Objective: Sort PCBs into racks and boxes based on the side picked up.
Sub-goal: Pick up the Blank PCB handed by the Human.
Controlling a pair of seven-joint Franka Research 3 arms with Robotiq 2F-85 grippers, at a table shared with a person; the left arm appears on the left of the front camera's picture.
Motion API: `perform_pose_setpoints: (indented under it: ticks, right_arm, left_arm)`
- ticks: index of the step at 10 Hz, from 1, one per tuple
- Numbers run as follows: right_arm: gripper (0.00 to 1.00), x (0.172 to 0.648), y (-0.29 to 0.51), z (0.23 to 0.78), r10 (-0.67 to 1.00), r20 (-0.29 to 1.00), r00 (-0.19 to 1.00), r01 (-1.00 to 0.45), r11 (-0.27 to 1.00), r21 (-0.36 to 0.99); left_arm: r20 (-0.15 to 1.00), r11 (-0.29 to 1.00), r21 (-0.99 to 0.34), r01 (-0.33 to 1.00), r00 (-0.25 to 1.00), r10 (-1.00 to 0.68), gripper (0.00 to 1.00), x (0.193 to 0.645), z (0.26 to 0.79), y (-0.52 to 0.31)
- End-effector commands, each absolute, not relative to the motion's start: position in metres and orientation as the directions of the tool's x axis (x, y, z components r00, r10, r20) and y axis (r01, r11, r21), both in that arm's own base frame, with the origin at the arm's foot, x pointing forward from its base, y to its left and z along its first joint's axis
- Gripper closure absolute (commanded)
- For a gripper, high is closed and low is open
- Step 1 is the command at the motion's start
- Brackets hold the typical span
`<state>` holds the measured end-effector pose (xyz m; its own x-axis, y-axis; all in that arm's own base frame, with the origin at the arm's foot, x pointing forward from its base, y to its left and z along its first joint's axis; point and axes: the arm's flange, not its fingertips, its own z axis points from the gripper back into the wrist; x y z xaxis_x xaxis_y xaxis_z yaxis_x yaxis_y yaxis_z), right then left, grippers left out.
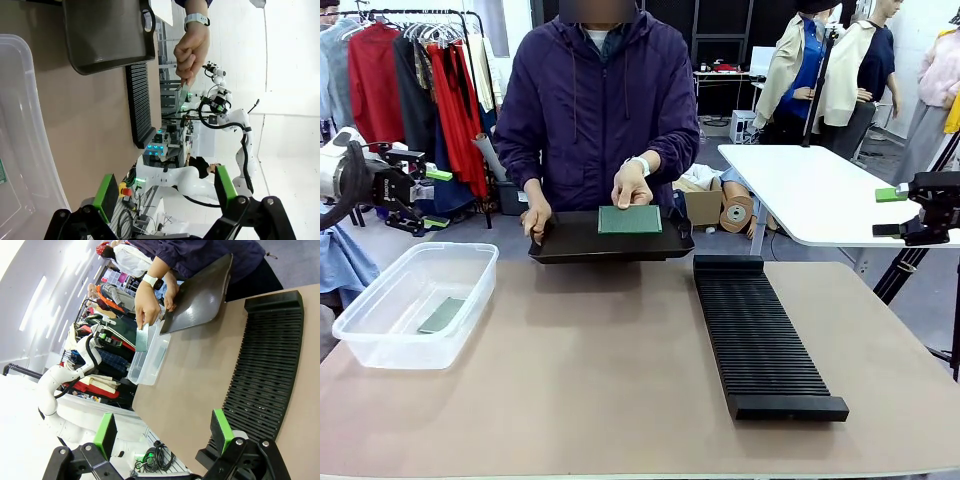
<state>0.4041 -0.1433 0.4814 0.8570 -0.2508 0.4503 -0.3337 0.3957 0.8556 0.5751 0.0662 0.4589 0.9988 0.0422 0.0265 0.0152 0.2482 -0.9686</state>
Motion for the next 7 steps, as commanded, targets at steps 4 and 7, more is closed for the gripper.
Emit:
perform_pose_setpoints:
  ticks: [4,7]
  right_arm:
    - [0.00,0.415,-0.132,0.477,-0.246,0.443,0.862,-0.328,0.396,0.858]
    - [0.00,0.439,-0.094,0.468,-0.257,0.437,0.862,-0.332,0.366,0.869]
  left_arm:
    - [0.020,0.253,-0.968,0.007,0.999,0.051,0.00,0.575,0.460,0.066]
    - [0.020,0.253,-0.968,0.007,0.999,0.051,0.00,0.575,0.460,0.066]
